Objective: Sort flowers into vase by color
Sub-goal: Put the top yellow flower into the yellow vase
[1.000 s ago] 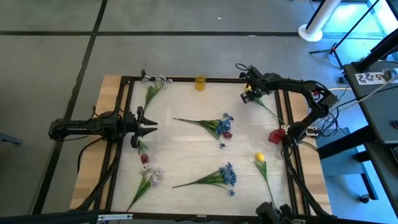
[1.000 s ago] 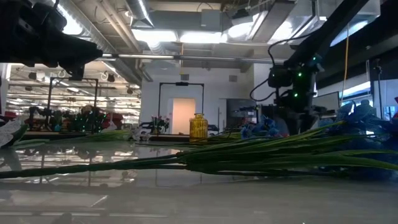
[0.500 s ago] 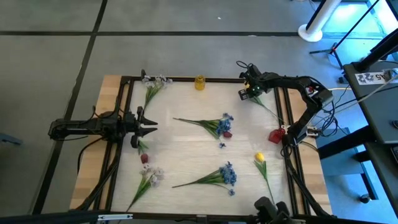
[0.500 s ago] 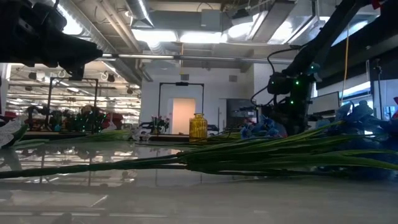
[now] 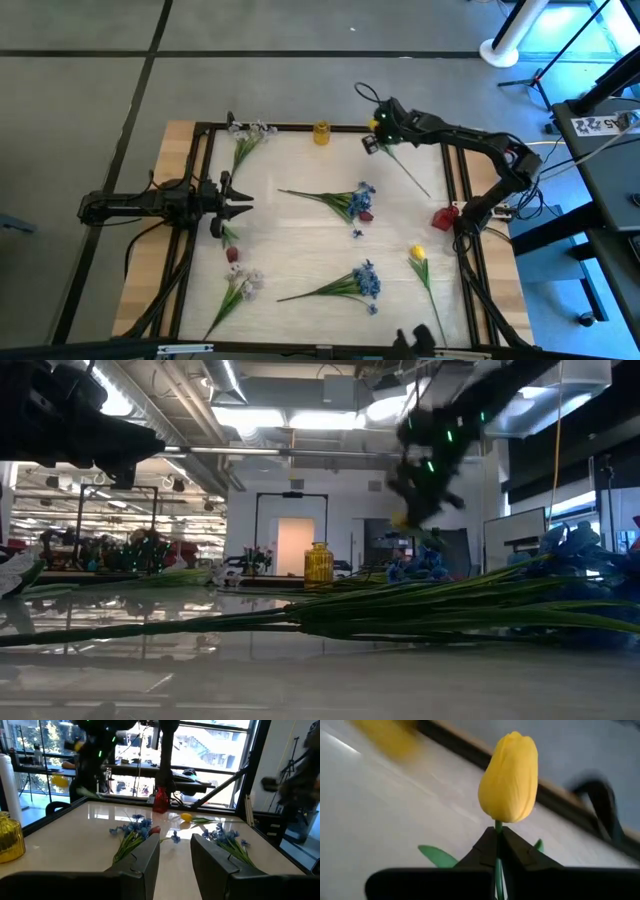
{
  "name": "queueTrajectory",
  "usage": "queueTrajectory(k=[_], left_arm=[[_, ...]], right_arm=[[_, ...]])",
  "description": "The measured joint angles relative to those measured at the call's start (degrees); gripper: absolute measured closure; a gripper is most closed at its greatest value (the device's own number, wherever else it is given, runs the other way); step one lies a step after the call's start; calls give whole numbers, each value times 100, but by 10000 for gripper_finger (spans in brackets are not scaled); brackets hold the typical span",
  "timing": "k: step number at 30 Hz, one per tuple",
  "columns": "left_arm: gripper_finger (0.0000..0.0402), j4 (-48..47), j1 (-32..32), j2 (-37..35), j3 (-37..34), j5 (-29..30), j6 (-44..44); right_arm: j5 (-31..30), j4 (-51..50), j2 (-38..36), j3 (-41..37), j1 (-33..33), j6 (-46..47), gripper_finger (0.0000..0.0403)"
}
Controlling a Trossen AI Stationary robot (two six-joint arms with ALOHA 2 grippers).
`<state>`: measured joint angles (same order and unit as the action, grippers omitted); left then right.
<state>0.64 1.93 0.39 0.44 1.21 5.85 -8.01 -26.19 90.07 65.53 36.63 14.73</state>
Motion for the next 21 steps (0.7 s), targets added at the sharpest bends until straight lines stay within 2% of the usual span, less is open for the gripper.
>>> queueTrajectory(k=[3,10,15,21], left_arm=[[294,0,2,1,-1,0,0],[294,0,1,0,-1,0,-2],[294,0,2,-1,-1,2,-2],[294,0,0,0,-1,2,-1]], right_arm=[[-39,353,-257,260,-450,-54,394],[-48,2367,-690,294,-1384,-128,397],[-116,4298,-439,41,-1763,-96,399],[-493,6325,250,-83,-1646,-137,401]])
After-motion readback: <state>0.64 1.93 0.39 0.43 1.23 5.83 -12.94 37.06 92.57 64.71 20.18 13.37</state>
